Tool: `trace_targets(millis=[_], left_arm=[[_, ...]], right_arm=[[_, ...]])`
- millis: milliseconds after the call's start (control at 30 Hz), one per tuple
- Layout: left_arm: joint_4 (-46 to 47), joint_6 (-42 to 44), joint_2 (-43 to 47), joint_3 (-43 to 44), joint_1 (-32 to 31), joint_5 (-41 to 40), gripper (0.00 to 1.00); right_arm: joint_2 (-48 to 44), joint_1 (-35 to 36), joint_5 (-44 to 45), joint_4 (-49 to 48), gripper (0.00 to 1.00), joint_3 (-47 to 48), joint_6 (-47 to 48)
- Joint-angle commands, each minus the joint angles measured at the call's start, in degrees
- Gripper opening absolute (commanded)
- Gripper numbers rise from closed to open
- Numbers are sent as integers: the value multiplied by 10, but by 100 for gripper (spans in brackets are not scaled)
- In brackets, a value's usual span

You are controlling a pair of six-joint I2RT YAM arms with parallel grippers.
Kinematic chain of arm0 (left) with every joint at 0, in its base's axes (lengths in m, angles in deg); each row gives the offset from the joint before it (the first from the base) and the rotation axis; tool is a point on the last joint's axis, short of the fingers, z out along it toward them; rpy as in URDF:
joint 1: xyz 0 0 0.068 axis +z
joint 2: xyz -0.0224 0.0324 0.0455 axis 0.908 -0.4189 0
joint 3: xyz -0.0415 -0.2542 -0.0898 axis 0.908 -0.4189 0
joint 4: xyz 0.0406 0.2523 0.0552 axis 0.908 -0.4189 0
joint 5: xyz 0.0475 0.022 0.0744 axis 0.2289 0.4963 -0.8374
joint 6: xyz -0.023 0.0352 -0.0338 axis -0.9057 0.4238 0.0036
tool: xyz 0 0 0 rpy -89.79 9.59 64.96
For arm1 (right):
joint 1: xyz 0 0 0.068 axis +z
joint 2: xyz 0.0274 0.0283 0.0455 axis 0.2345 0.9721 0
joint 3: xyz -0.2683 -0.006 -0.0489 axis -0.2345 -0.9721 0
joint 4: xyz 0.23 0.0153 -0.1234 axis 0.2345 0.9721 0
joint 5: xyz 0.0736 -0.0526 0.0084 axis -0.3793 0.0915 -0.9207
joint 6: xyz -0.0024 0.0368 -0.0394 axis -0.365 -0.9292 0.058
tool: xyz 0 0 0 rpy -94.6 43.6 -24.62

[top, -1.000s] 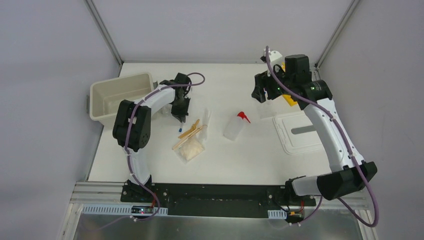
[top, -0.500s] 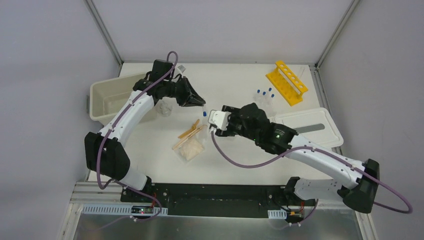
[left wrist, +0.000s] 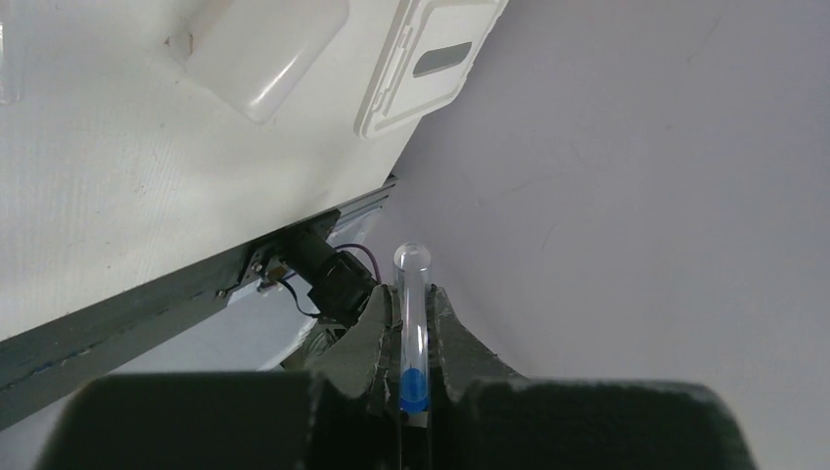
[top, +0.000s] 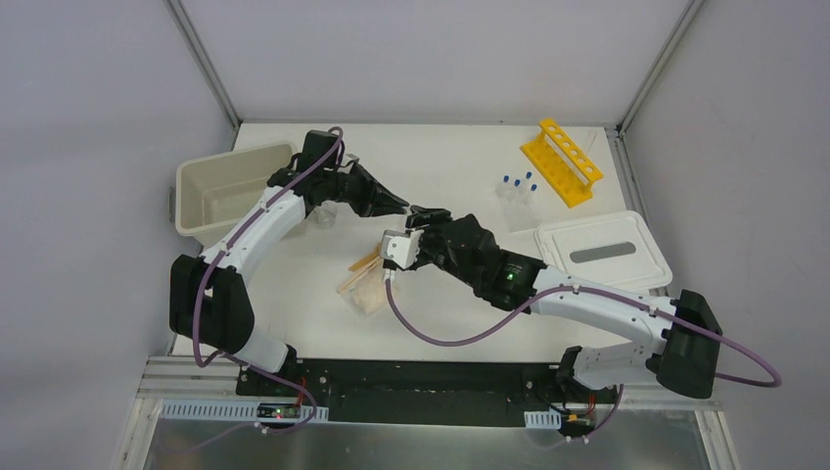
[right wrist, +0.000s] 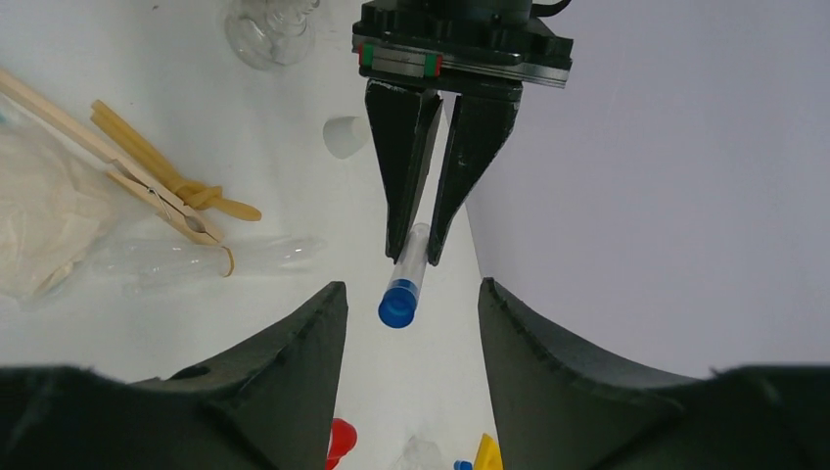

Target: Organize the chemistry lab equipment

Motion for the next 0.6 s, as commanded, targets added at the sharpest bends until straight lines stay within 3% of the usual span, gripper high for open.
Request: trace_targets(millis=[0,367,500,567], left_arm=[[19,-40,23,-6,2,16,0],[43,-57,23,-15,2,27,0],[48,-56,21,-15,3,24,19],[51,-57,19,-17,3,22,35]], right_arm=[[7,3,4,-39,50,13,17],[5,2,17,-24,0,14,14],[-11,-11,6,27,0,36,-39],[-21,-21,-9,57,0,45,-66]])
